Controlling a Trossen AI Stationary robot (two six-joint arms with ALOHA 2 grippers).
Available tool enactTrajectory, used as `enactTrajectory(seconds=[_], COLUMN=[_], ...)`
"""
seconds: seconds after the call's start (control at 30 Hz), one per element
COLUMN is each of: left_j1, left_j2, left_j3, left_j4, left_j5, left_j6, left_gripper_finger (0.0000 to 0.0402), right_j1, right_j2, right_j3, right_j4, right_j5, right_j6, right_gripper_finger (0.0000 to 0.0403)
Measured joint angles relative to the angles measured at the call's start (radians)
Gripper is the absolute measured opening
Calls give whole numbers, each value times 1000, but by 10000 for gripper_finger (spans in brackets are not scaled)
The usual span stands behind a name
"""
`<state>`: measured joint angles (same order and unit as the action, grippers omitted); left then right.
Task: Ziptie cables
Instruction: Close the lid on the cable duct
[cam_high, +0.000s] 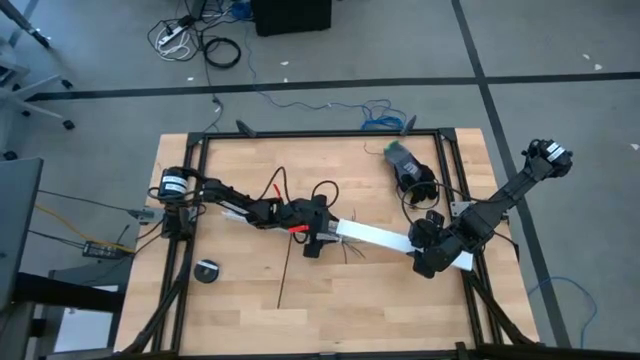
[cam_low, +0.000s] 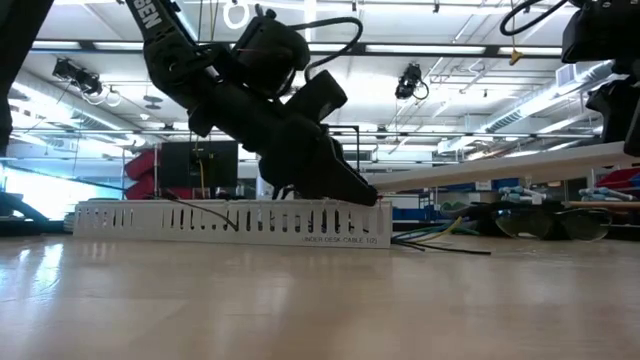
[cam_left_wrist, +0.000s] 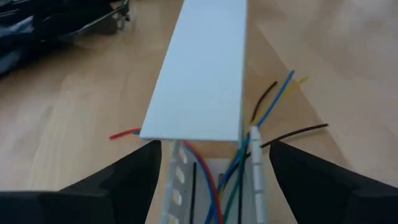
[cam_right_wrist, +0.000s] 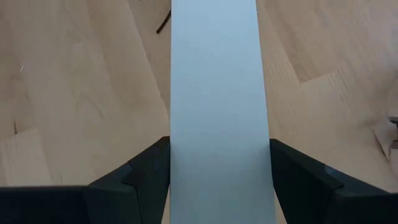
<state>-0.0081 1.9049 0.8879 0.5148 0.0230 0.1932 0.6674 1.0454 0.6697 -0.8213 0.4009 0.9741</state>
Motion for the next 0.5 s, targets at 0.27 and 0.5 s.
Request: enactTrajectory(seconds=[0.27,0.5], left_j1=[13,17], left_j2=[0,0], left_j3=[0,0], left_j4=[-39,-90], left_j5=[27,28], left_j6=[-19,-18], left_gripper_finger=[296,296], right_j1=[0,0], right_j2=[0,0], right_j3=[0,0], right_j4=[0,-5], right_j5=[-5,-5], right_j6=[0,-8], right_gripper_finger=[232,232])
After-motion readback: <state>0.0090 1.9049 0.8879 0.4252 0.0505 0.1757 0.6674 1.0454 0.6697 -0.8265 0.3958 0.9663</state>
